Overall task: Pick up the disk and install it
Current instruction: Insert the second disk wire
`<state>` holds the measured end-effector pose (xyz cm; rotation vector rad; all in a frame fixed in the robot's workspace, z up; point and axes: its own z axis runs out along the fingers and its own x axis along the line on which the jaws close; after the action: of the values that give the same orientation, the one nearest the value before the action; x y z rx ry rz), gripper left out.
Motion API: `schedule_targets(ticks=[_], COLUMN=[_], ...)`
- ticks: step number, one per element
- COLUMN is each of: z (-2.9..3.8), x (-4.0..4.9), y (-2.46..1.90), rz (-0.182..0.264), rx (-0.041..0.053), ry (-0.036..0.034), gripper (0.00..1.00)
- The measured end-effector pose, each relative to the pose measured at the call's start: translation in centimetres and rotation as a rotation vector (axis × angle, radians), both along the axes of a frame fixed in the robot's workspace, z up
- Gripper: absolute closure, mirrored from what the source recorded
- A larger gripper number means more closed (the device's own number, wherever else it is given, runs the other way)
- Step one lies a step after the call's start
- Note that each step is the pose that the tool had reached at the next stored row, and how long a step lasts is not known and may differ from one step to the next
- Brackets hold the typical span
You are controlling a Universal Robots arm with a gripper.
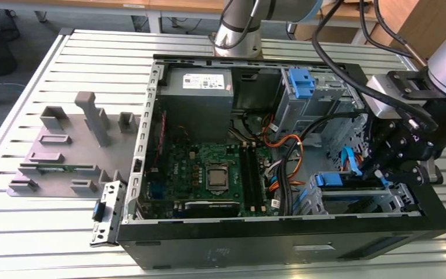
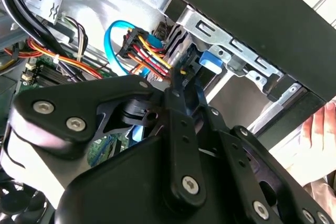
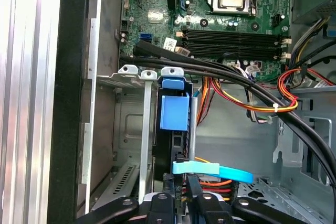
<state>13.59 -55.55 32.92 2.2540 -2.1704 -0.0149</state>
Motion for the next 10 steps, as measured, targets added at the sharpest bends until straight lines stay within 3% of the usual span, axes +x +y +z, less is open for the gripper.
schedule_targets(ticks=[10], z=[1.98], x=[0.0], y=[0.0], rz=[0.0], rx=[0.0], ry=[-0.0001], gripper=[0.76])
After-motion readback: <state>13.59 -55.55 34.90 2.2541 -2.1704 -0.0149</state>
